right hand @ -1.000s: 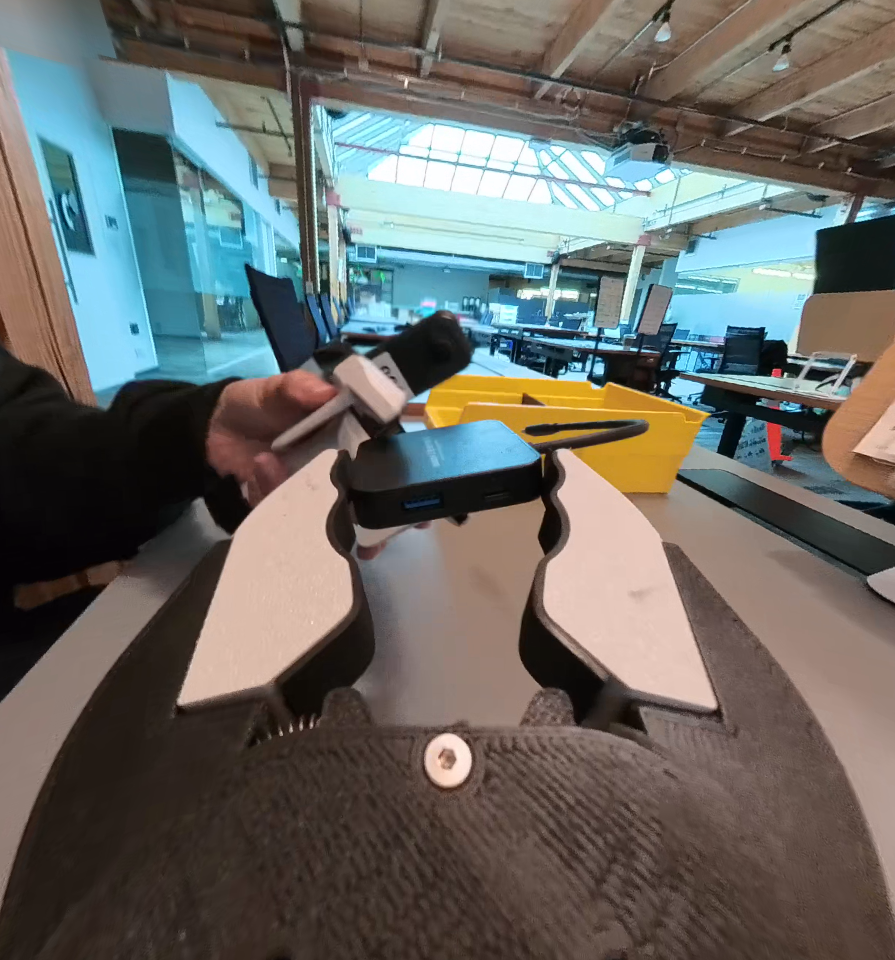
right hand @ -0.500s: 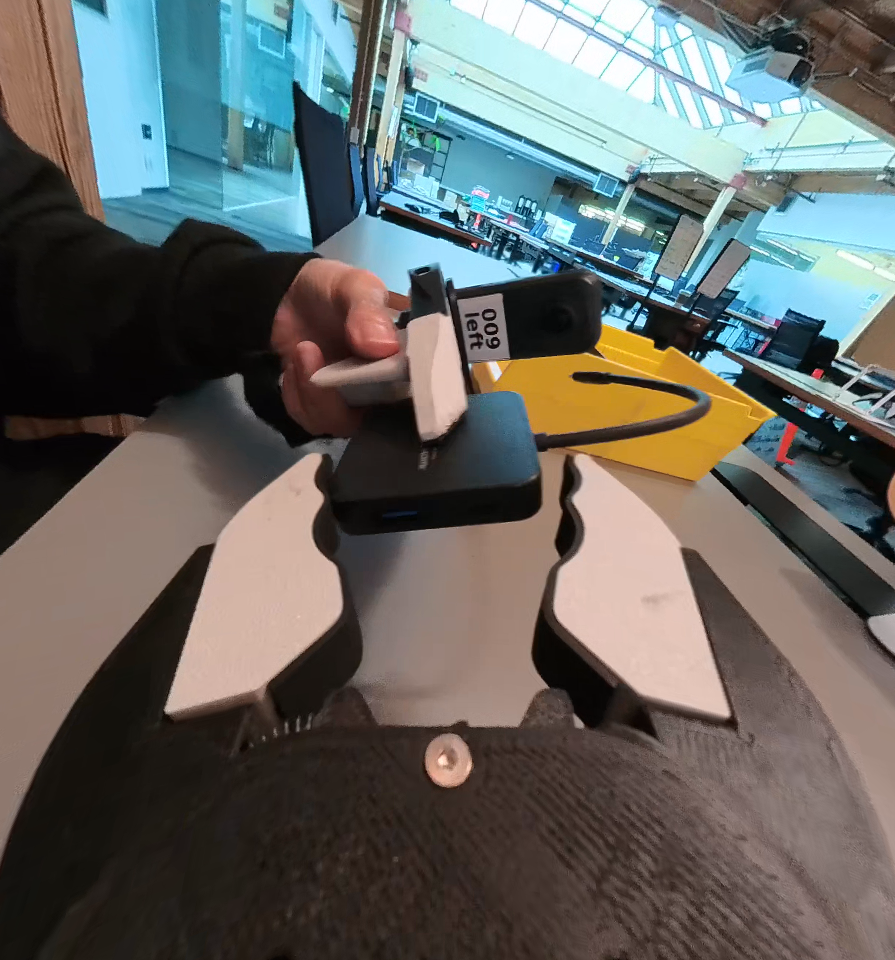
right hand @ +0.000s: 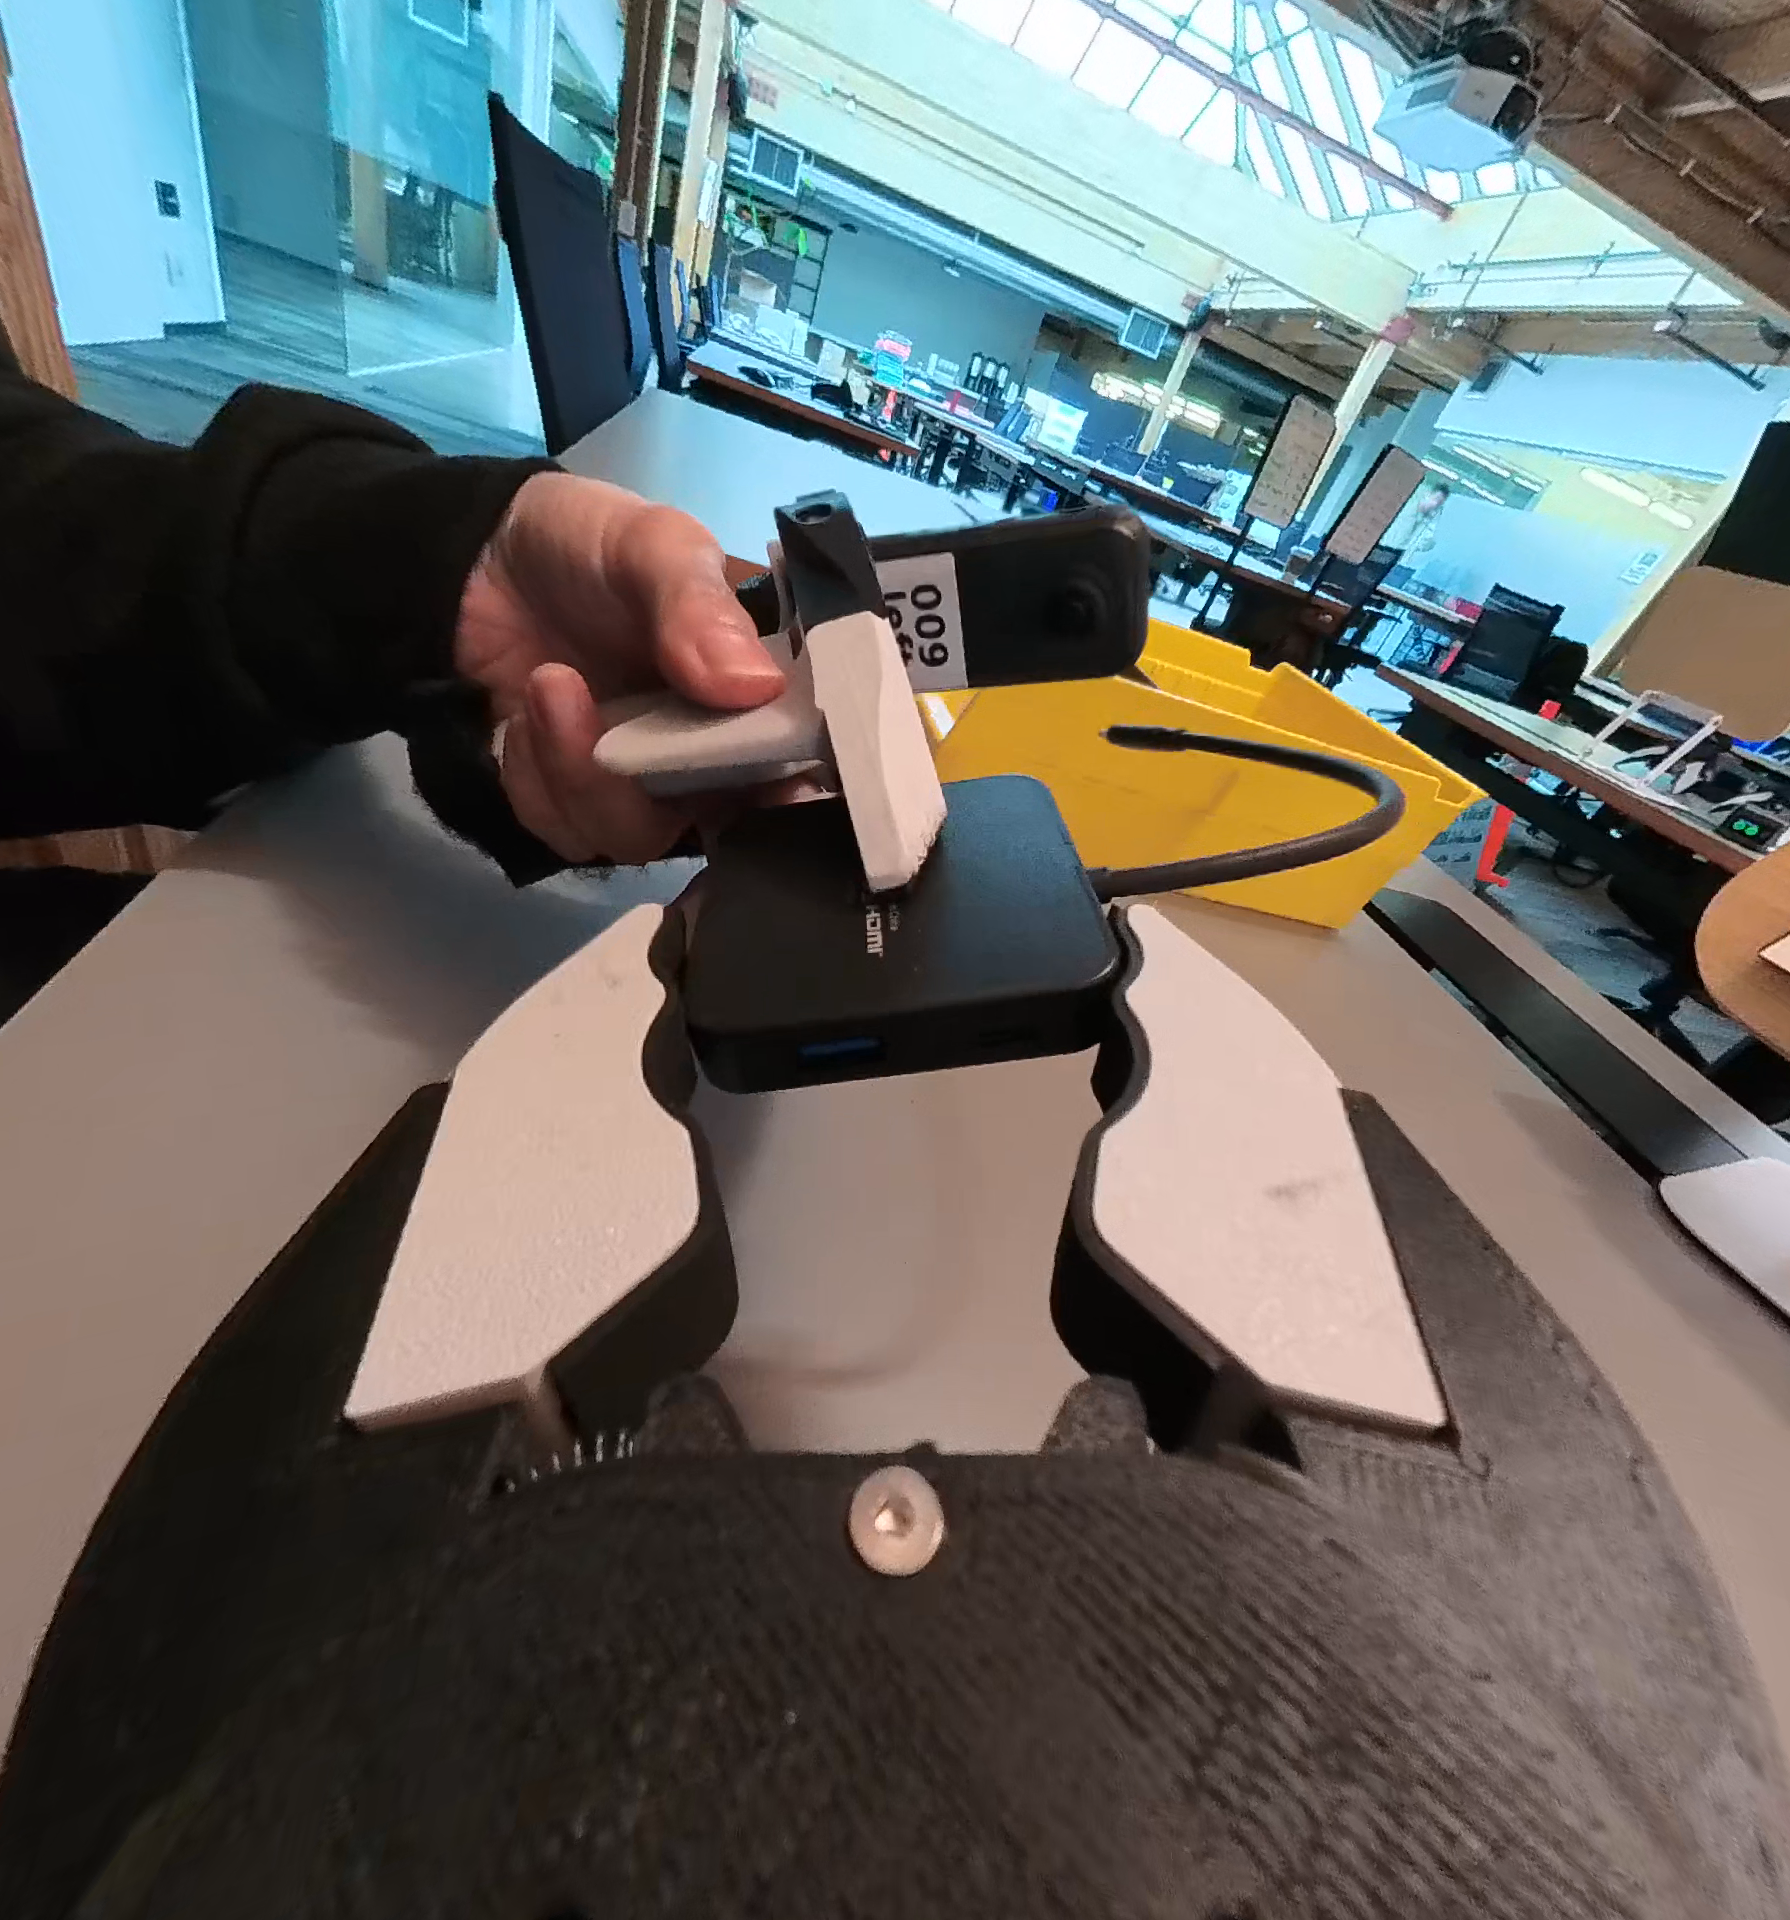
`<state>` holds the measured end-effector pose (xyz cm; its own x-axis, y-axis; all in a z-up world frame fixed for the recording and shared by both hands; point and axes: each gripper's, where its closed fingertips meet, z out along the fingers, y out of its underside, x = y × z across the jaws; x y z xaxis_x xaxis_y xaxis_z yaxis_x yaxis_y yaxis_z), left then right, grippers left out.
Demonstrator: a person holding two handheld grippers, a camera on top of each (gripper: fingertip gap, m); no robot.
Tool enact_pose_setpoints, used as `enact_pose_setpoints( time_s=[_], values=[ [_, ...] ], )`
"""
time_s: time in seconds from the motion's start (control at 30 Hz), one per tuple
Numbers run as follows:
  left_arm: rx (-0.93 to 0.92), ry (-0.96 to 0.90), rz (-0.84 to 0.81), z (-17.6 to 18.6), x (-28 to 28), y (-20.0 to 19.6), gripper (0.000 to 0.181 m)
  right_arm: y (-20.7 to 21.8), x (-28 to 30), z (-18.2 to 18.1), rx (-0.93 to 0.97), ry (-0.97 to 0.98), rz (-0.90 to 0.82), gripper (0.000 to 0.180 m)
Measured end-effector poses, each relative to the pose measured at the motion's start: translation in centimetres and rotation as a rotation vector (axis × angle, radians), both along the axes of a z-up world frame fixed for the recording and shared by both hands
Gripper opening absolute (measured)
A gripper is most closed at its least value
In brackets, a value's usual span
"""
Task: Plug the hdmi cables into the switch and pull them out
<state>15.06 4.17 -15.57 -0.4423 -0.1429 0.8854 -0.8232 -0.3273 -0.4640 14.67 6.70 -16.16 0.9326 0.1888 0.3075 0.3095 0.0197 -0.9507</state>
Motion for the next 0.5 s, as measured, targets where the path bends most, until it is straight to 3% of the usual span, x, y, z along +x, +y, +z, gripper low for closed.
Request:
enact_pose_setpoints(
  time_s=[0.23, 0.3, 0.4, 0.5],
  values=[
    [-0.034, -0.006, 0.064, 0.3, 0.9, 0.7, 0.015, 0.6, 0.7, -0.1, -0.024, 0.048, -0.059, 0.076],
    [-0.018, -0.061, 0.118, 0.8, 1.4, 0.9, 0.019, 0.7, 0.8, 0.8, 0.020, 0.150, -0.054, 0.076],
    [0.105, -0.211, 0.235, 1.8, 2.2, 2.2, 0.026, 0.2, 1.8, 2.1, 0.081, 0.313, -0.038, 0.076],
    [0.340, -0.404, 0.390, 3.6, 2.4, 5.8, 0.028, -1.3, 3.8, 3.4, 0.160, 0.426, -0.048, 0.076]
  ],
)
